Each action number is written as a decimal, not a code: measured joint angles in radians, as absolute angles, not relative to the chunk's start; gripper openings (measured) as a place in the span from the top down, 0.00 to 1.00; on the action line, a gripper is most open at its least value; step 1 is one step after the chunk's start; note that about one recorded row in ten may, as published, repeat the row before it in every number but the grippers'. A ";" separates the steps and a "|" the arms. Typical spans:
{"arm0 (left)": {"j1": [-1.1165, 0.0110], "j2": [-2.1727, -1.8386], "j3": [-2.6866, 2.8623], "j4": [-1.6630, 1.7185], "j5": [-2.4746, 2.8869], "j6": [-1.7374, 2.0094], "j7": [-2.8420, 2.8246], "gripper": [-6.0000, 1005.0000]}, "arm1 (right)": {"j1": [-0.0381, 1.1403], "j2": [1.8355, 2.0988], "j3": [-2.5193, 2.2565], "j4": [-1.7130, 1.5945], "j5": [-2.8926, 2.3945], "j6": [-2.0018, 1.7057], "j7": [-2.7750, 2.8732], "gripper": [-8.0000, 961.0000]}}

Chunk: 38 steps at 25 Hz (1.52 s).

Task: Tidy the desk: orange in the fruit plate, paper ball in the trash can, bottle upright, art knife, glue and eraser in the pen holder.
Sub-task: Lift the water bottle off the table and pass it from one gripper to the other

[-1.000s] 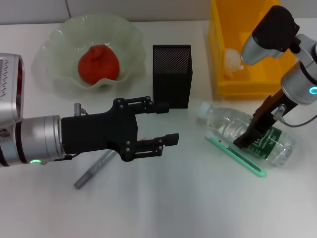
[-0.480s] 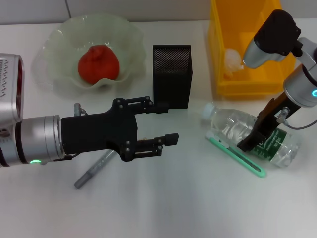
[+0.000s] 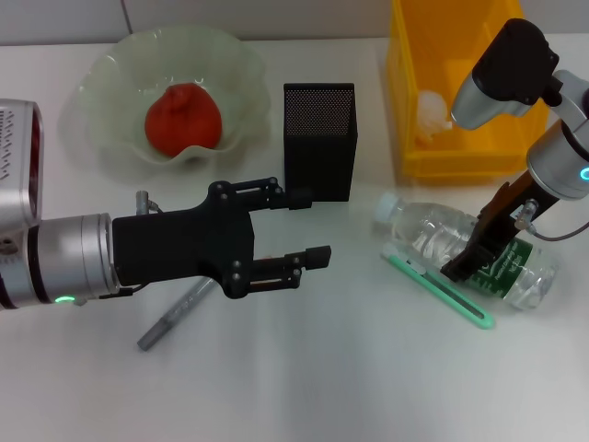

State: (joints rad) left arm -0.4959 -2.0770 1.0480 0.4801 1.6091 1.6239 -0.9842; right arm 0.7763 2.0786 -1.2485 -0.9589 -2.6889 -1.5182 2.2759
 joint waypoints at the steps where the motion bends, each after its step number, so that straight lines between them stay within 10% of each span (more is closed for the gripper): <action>1: -0.496 -2.077 1.048 0.480 1.609 1.623 -0.984 0.42 | 0.776 2.079 -1.249 -0.959 -2.689 -1.518 2.276 0.29; 38: -0.514 -2.079 1.054 0.449 1.508 1.620 -0.996 0.43 | 0.280 2.085 -1.178 -1.648 -2.150 -1.521 2.063 0.29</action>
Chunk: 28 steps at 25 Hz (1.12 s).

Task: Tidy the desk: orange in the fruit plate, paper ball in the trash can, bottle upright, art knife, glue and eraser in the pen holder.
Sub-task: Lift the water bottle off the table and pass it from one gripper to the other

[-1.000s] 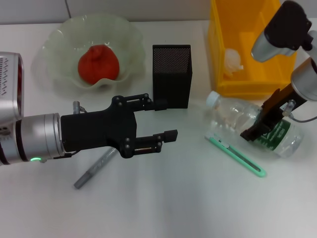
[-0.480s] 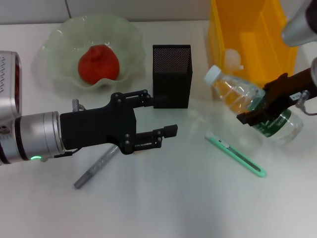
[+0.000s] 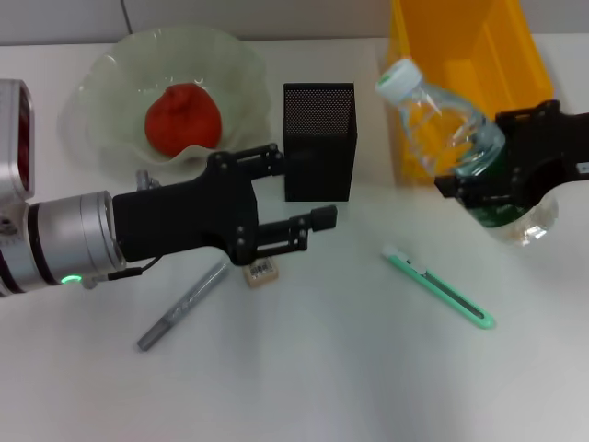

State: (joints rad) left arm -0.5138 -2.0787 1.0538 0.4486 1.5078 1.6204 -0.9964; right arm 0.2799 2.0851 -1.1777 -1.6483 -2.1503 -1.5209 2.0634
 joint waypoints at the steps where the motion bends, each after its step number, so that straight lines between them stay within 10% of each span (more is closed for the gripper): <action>1: -0.517 -2.079 1.054 0.445 1.499 1.622 -0.997 0.43 | 0.267 2.086 -1.159 -1.641 -2.110 -1.521 2.028 0.29; 28: -0.592 -2.080 1.059 0.440 1.340 1.674 -1.206 0.43 | 0.347 2.087 -1.051 -0.683 -1.393 -1.579 1.008 0.29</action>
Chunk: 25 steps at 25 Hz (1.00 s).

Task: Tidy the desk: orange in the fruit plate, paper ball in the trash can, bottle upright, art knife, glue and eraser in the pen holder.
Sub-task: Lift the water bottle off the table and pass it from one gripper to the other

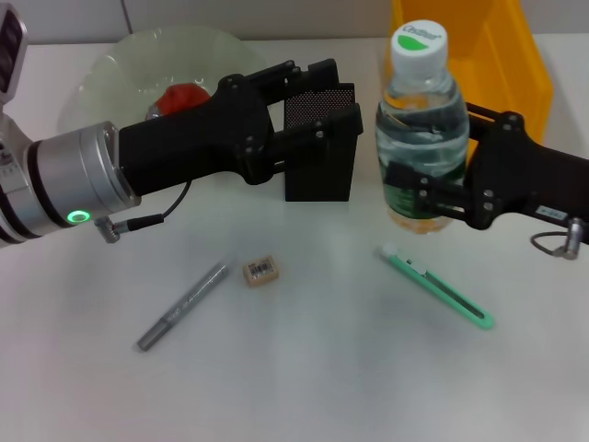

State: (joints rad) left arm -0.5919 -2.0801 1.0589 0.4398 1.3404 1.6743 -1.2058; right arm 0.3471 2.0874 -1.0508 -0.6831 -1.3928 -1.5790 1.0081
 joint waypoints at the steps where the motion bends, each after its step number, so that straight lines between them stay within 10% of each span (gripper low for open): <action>1: -0.592 -2.080 1.059 0.440 1.339 1.681 -1.206 0.43 | 0.355 2.087 -1.052 -0.668 -1.387 -1.577 1.005 0.29; 25: -0.592 -2.080 1.063 0.417 1.328 1.687 -1.220 0.44 | 0.457 2.085 -1.142 -0.548 -1.391 -1.570 0.967 0.29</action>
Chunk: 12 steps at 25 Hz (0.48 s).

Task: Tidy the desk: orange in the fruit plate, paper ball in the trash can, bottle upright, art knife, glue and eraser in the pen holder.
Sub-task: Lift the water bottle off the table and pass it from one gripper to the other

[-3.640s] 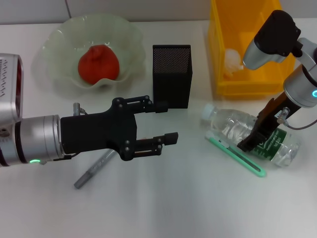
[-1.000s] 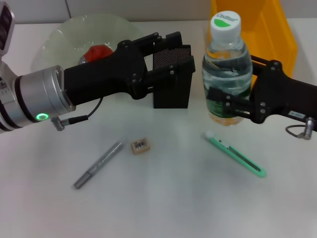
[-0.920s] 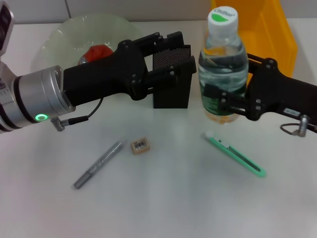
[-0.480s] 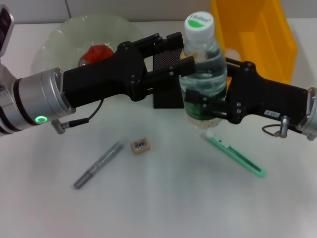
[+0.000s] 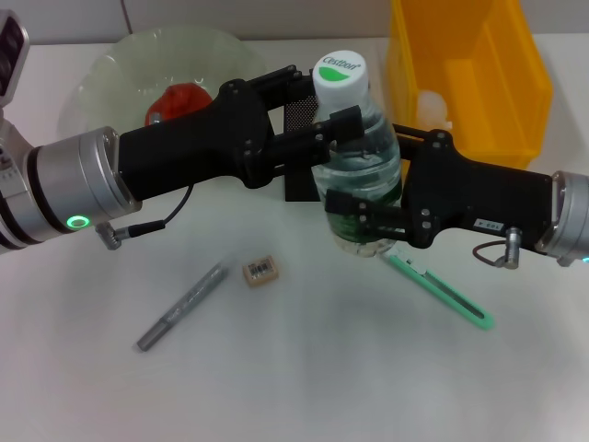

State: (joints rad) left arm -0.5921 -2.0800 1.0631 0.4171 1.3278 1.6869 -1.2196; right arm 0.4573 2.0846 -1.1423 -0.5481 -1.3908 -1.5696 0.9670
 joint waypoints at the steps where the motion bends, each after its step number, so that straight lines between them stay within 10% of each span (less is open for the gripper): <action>1: -0.592 -2.080 1.063 0.417 1.329 1.687 -1.220 0.44 | 0.460 2.085 -1.148 -0.547 -1.391 -1.569 0.967 0.29; 12: -0.589 -2.080 1.074 0.416 1.326 1.689 -1.220 0.44 | 0.473 2.088 -1.159 -0.545 -1.388 -1.560 0.967 0.29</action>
State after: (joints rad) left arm -0.5895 -2.0801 1.0743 0.4158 1.3263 1.6893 -1.2195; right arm 0.4735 2.0878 -1.1594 -0.5452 -1.3883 -1.5597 0.9674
